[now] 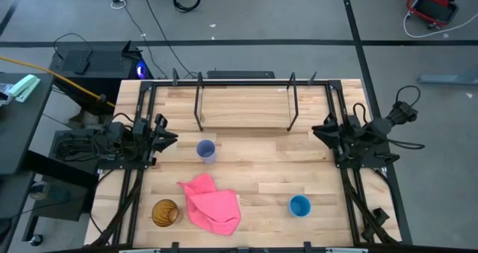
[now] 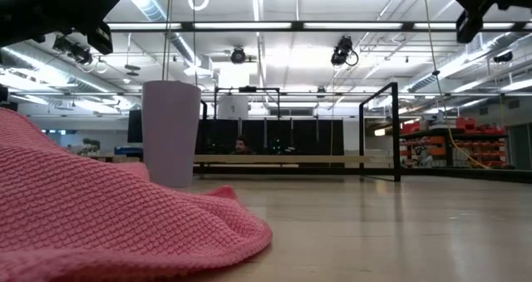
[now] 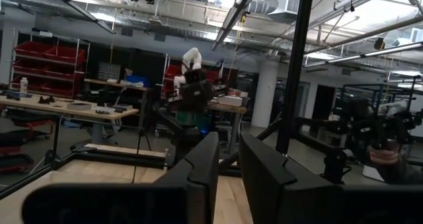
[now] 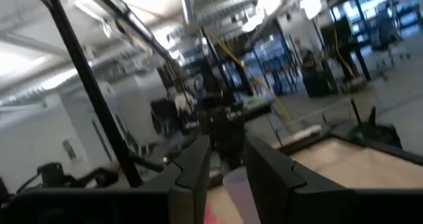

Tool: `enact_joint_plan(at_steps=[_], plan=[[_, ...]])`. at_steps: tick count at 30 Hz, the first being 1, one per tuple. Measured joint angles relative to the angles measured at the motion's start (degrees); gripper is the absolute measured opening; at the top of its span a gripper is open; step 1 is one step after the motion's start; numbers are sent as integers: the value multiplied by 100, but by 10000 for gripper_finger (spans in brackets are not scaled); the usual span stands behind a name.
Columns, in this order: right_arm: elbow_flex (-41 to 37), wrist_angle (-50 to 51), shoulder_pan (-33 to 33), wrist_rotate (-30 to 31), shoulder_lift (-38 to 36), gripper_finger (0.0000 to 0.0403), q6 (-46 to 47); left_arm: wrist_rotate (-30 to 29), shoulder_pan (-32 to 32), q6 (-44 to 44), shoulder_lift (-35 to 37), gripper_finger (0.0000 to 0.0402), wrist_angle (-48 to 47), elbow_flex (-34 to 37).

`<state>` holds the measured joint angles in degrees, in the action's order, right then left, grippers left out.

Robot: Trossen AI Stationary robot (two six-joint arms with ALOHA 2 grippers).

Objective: Stack small to large cups/mugs on shelf
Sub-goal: Put the blue cup on the shelf

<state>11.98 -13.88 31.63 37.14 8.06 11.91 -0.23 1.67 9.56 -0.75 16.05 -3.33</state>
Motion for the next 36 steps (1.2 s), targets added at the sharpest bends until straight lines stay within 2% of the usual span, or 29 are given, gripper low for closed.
enact_joint_plan(at_steps=[6,13,18,22,26,30,36], plan=[[1206,1460,-1,549,1166,104,968,0,1,22,0,73,2,0],[2630,4041,1,477,2561,103,3105,0,0,28,0,67,0,0],[3470,5492,1,-121,3482,103,4425,0,2,31,0,70,0,0],[4069,6219,1,-769,4112,103,5019,0,1,32,1,75,-1,0],[4500,6865,1,-1155,4640,103,5459,1,1,65,0,72,-4,0],[4610,7348,1,-1595,5042,103,5832,2,2,184,1,69,-51,0],[4576,7460,68,-2437,5564,103,6271,2,2,184,0,75,-100,-2]])
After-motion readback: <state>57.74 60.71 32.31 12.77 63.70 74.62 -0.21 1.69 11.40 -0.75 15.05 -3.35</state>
